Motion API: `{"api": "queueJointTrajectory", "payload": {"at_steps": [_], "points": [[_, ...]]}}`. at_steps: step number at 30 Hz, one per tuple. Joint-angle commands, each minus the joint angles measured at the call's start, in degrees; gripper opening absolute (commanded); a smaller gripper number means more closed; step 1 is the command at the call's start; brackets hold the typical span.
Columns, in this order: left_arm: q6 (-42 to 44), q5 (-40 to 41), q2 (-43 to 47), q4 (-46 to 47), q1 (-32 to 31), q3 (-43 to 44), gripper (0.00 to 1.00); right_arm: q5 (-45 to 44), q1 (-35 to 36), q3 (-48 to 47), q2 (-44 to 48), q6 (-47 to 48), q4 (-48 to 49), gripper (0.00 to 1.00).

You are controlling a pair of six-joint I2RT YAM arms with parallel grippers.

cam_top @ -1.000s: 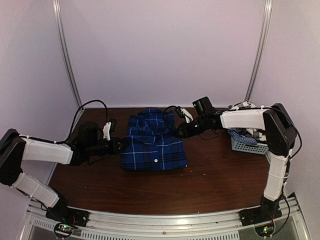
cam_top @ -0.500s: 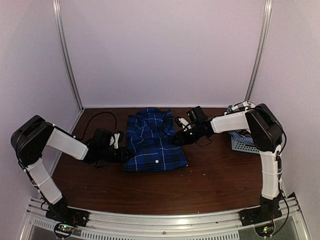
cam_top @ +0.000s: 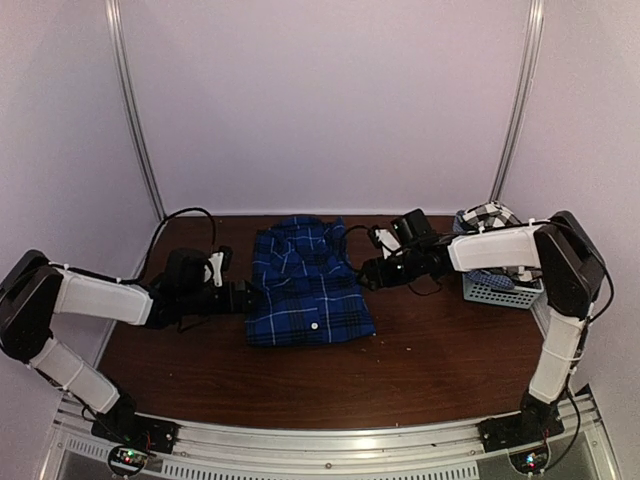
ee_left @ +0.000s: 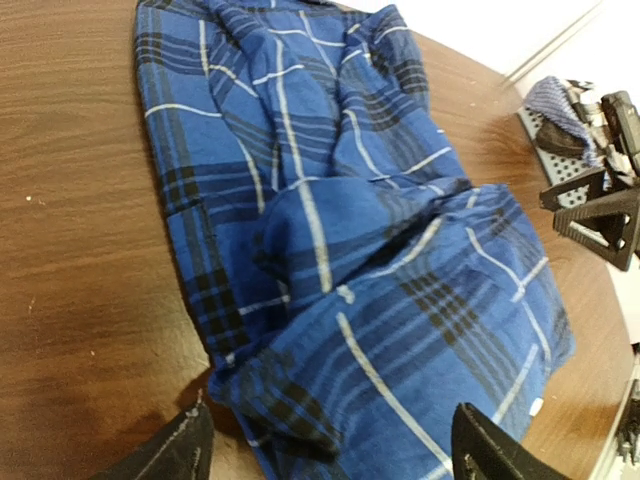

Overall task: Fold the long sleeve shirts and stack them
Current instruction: Smooth out the 2/3-rectangle-folded shirt at the center of the board, then move the 2/3-rectangle-folded shirt to the center of the board.

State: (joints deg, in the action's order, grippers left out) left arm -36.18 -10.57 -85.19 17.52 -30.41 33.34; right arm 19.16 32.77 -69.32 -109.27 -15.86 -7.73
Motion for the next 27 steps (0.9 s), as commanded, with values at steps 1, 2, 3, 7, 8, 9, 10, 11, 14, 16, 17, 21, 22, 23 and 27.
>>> {"api": "queueJointTrajectory", "payload": {"at_steps": [1,2,3,7,8,9,10,11,14,16,17,21,22,23,27], "points": [[0.4,-4.6,4.0,1.8,-0.1,-3.7,0.85,-1.3,3.7,5.4,6.2,-1.1,2.5,0.71],[-0.2,-5.5,4.7,2.2,-0.4,-4.5,0.87,-1.1,4.4,6.8,7.0,-1.6,3.2,0.72],[-0.7,-5.9,5.3,2.4,-0.8,-5.3,0.88,-0.8,5.0,8.1,7.6,-2.2,4.0,0.73],[-2.2,-6.1,5.9,3.3,-2.9,-7.9,0.88,0.4,7.4,13.0,8.5,-5.1,7.5,0.74],[-2.6,-5.9,5.4,3.7,-3.5,-8.4,0.87,0.6,7.8,14.0,8.6,-5.7,8.8,0.73],[-2.9,-5.5,4.9,3.9,-4.2,-8.7,0.86,0.5,8.2,15.0,8.4,-6.3,10.0,0.72],[-3.1,-5.0,3.8,4.1,-4.7,-8.9,0.84,0.6,8.5,16.0,8.4,-6.9,11.2,0.71],[-3.2,-4.4,2.9,4.2,-5.3,-9.0,0.81,0.7,8.6,16.8,8.2,-7.4,12.1,0.69],[-3.4,-3.0,0.3,5.3,-6.9,-9.1,0.71,1.3,9.0,19.4,8.0,-8.9,14.3,0.61],[-3.7,-2.7,-1.1,6.2,-7.7,-9.3,0.64,1.5,9.4,21.2,8.5,-9.7,15.2,0.56],[-3.8,-2.7,-1.6,6.7,-8.1,-9.5,0.61,1.6,9.5,22.0,8.8,-10.1,15.7,0.53],[-3.8,-2.2,-3.4,8.1,-9.8,-9.9,0.49,1.9,10.7,25.4,10.2,-12.2,18.5,0.38],[-3.7,-2.1,-3.8,8.1,-10.2,-9.9,0.46,1.9,11.0,26.1,10.4,-12.6,19.1,0.34],[-3.7,-2.1,-4.2,8.1,-10.6,-9.8,0.44,1.7,11.3,26.7,10.6,-13.0,19.6,0.31],[-3.6,-1.1,-4.6,7.3,-12.4,-9.8,0.37,0.5,12.3,29.0,11.9,-14.8,20.1,0.15]]}}
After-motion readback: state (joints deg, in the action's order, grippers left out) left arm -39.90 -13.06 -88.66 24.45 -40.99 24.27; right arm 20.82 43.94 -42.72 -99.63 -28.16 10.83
